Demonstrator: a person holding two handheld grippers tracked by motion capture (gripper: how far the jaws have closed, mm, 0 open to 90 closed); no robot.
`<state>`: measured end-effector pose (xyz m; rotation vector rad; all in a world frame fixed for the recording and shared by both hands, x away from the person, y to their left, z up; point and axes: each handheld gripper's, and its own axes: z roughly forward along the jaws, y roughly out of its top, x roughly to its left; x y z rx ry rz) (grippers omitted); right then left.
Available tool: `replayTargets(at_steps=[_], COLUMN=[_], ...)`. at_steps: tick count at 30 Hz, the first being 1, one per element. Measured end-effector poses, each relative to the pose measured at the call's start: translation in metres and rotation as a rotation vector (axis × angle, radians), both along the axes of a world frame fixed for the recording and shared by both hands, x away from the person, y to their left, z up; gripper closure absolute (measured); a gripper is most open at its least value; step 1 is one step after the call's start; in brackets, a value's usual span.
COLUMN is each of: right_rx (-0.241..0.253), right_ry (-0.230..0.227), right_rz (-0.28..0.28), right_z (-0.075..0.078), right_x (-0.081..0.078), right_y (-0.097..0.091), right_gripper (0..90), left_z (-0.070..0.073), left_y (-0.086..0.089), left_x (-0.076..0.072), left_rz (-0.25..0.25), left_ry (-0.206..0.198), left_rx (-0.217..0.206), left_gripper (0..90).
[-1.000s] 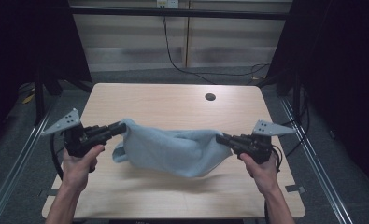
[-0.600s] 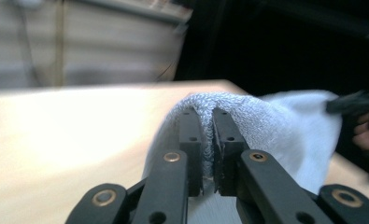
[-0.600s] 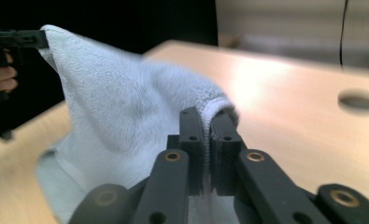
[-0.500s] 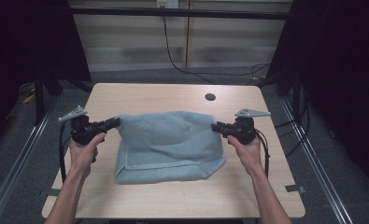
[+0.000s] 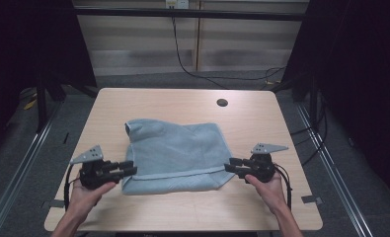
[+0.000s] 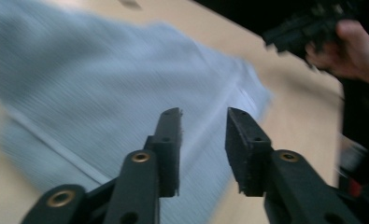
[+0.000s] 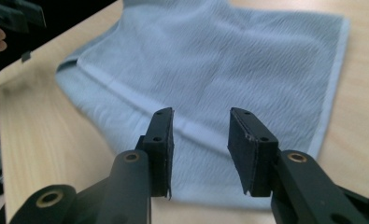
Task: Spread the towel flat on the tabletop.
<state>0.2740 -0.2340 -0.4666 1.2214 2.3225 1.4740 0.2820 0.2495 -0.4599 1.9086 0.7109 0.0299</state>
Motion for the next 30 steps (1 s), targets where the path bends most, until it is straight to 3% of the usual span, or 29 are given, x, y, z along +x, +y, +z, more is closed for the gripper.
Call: replayTargets(at_steps=[3,4,6,7,9,11,15,20,21,22,24,27,28,30], right_rx=[-0.022,-0.027,-0.036,-0.071,-0.08,-0.101,-0.13,-0.155,-0.155,-0.178,-0.183,-0.186,-0.204,-0.188], right_ry=[0.021,0.03,0.041,0.047,0.049,0.048,0.062,0.04,0.04,0.04,0.045,0.049,0.041,0.061], right_rz=[0.006,0.015,0.016,0.025,0.016,-0.012,-0.057,-0.117,-0.117,-0.138,-0.141,-0.123,-0.107,-0.063], right_z=[-0.011,-0.016,-0.02,-0.025,-0.027,-0.03,-0.033,-0.037,-0.037,-0.039,-0.041,-0.04,-0.04,-0.039], right_x=[-0.007,-0.008,-0.009,-0.008,-0.004,0.0,0.006,0.016,0.016,0.017,0.017,0.017,0.014,0.012], right_y=[0.002,0.003,0.004,0.008,0.009,0.006,-0.001,-0.008,-0.008,-0.009,-0.01,-0.008,-0.004,-0.002], right_gripper=[61.2,60.4,59.0,56.8,54.9,53.4,52.3,48.6,48.6,46.7,46.9,51.7,67.4,78.9], left_z=[-0.012,-0.02,-0.025,-0.031,-0.036,-0.039,-0.041,-0.042,-0.042,-0.041,-0.039,-0.039,-0.039,-0.036], left_y=[-0.001,-0.004,-0.006,-0.013,-0.022,-0.024,-0.028,-0.034,-0.034,-0.036,-0.037,-0.036,-0.035,-0.03], left_x=[-0.002,-0.003,-0.002,-0.003,-0.005,-0.005,-0.003,-0.006,-0.006,-0.008,-0.008,-0.005,-0.004,-0.002], left_rz=[-0.012,-0.018,-0.017,-0.04,-0.066,-0.066,-0.071,-0.077,-0.077,-0.064,-0.034,-0.044,-0.042,-0.042], left_ry=[0.037,0.056,0.067,0.086,0.084,0.086,0.07,-0.001,-0.001,-0.045,-0.059,-0.049,-0.033,-0.001], left_rx=[0.022,0.059,0.074,0.093,0.146,0.157,0.182,0.246,0.246,0.29,0.33,0.314,0.3,0.238], left_gripper=[68.4,68.3,67.7,65.8,61.4,56.9,52.5,54.8,56.9,62.4,75.2,82.0,85.4,86.3])
